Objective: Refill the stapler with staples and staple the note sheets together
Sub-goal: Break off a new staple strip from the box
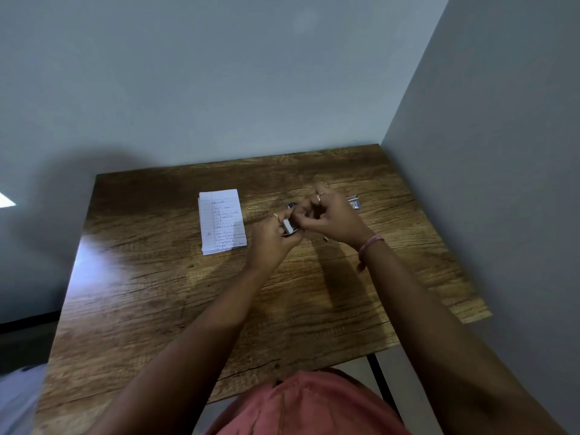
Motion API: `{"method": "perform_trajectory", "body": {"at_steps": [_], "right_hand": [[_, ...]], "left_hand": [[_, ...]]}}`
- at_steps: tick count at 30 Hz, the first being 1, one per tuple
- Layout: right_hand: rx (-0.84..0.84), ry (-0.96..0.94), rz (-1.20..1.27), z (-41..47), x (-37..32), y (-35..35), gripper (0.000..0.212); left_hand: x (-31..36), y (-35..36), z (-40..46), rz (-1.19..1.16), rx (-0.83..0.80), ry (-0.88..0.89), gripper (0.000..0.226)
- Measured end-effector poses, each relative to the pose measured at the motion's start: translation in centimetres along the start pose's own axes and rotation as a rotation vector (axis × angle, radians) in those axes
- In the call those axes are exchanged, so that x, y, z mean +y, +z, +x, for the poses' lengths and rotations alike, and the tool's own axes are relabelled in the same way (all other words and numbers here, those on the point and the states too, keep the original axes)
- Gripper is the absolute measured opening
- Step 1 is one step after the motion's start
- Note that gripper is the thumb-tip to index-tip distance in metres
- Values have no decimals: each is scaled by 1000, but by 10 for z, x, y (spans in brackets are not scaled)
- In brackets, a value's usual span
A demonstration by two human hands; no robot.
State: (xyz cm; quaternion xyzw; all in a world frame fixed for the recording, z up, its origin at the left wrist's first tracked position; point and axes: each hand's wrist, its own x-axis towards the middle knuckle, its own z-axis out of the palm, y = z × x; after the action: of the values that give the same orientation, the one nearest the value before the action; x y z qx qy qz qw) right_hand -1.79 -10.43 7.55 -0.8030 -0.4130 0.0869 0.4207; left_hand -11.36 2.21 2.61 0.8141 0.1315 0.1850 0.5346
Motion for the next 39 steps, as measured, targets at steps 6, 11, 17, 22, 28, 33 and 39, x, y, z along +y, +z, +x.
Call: {"method": "perform_trajectory", "body": {"at_steps": [6, 11, 17, 22, 28, 33, 39], "right_hand": [[195, 407, 534, -10, 17, -3, 19], [-83, 610, 252, -35, 39, 3, 17], [-96, 659, 78, -40, 49, 15, 15], [73, 609, 60, -41, 58, 1, 12], [73, 595, 2, -45, 71, -5, 20], [69, 573, -76, -41, 71, 11, 22], [76, 460, -300, -36, 69, 16, 16]], "left_hand": [[-24, -2, -5, -4, 64, -161, 40], [-41, -2, -14, 229, 153, -174, 38], [-48, 9, -16, 495, 93, -151, 46], [-52, 11, -15, 541, 73, -147, 46], [-53, 11, -15, 583, 67, -139, 47], [-54, 11, -16, 586, 49, -135, 53], [-53, 4, -13, 469, 43, -171, 71]]}}
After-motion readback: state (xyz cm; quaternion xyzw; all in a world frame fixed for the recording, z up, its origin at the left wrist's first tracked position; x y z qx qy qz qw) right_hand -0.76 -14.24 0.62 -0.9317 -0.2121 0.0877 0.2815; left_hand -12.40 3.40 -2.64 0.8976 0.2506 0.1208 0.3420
